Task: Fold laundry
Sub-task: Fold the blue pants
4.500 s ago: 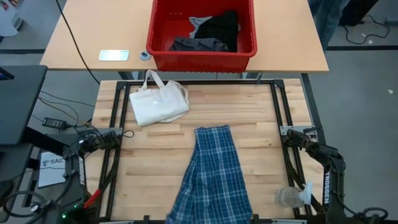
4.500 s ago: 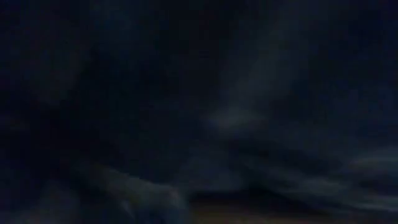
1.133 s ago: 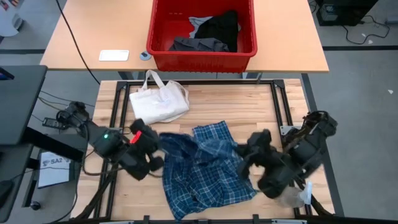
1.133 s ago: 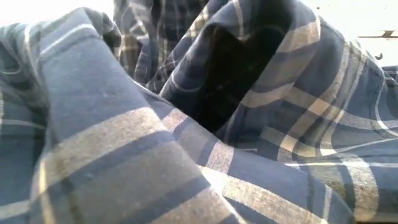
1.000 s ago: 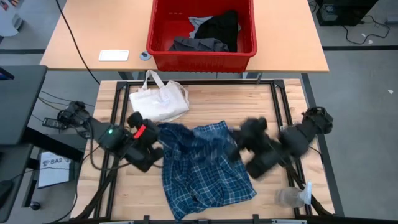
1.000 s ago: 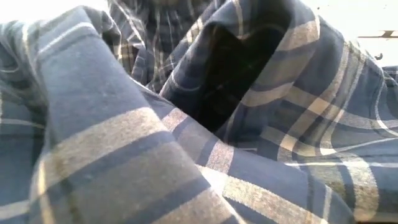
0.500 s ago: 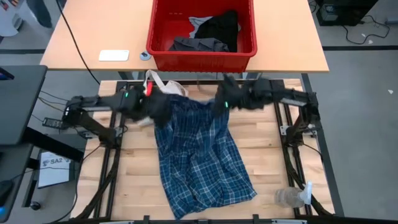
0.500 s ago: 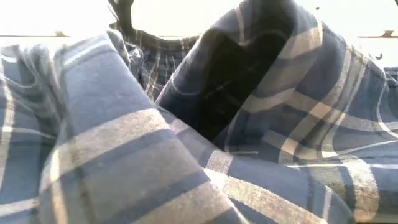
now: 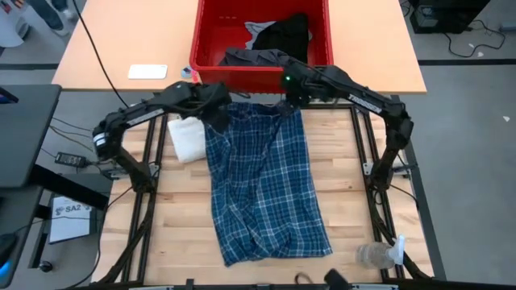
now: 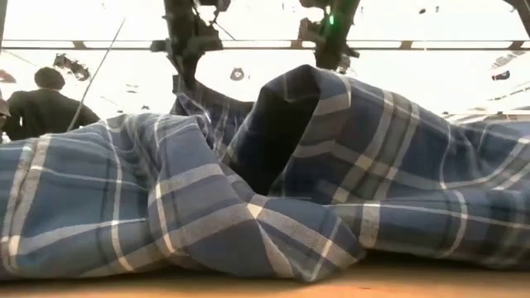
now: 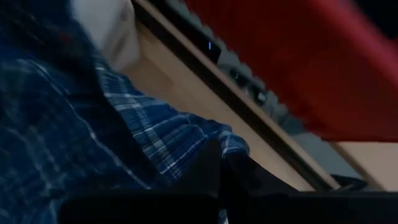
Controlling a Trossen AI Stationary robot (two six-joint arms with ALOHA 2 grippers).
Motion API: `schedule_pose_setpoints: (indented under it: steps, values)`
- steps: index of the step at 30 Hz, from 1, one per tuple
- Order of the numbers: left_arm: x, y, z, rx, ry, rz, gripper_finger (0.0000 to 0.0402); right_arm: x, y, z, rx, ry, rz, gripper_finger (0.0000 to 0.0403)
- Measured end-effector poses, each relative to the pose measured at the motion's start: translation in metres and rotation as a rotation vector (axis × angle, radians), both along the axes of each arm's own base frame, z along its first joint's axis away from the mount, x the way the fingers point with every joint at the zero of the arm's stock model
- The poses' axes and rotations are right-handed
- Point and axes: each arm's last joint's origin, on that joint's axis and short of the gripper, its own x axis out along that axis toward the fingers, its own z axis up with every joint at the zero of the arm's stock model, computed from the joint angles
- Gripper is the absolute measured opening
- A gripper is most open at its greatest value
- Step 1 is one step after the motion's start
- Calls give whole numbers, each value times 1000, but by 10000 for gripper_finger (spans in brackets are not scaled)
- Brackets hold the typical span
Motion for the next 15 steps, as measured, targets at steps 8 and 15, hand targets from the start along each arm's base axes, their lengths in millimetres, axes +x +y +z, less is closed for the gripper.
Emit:
schedule_pose_setpoints:
  steps: [8,15]
  values:
    - [20,42,-48,-105,94,99,135,-33,-52,-63,145,57,-53,81]
    - [14,48,-55,-164,111,197,228,-50,-71,-71,217,-6,-34,180]
